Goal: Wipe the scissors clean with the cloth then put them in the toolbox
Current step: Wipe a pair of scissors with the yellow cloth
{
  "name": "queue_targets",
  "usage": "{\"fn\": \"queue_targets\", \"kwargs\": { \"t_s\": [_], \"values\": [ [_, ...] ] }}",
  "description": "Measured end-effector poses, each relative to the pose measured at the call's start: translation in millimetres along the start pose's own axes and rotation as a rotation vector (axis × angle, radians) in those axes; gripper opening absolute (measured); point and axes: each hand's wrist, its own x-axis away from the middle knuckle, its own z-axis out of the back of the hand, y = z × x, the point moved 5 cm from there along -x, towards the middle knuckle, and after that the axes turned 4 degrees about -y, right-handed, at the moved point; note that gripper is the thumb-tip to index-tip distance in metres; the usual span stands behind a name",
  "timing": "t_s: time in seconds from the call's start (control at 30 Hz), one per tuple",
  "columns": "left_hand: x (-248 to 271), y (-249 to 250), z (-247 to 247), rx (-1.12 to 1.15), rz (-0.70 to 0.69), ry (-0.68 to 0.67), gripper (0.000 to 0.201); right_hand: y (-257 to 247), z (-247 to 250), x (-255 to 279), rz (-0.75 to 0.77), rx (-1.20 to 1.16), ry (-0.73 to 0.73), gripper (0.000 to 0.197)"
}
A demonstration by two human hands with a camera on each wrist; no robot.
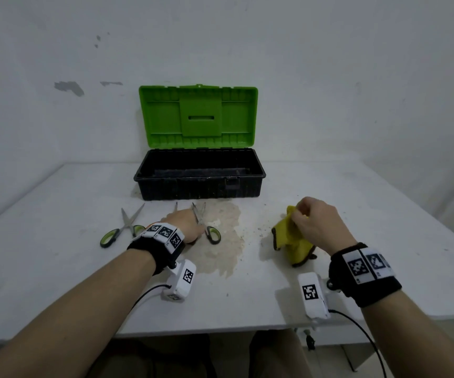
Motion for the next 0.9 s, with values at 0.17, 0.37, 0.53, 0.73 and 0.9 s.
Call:
{"fn": "queue_targets", "kwargs": {
  "t_s": [0.17, 0.37, 0.53, 0.73, 0.9],
  "values": [
    [7, 2, 10, 0.286, -0.077, -0.041, 0.027, 0, -12, -8, 0.043, -0.26, 0.047, 0.018],
    [20, 1, 12, 0.793, -0.147, 0.012, 0.016, -8, -17, -9, 0.05, -0.511, 0.028, 0.022],
    [28, 13, 3, 0.899, -0.273, 0.055, 0.021, -19, -30, 5, 0.123, -0.509, -0.253, 0.011],
    [33, 38, -1, 0.877, -0.415, 0.08, 0.025, -27, -27, 12, 0.348, -0.333, -0.237, 0.014],
    [32, 52, -15, 0.908, -0.454, 0.09, 0.03, -30, -40, 12, 0.357, -0.242, -0.218, 0.007]
  ]
}}
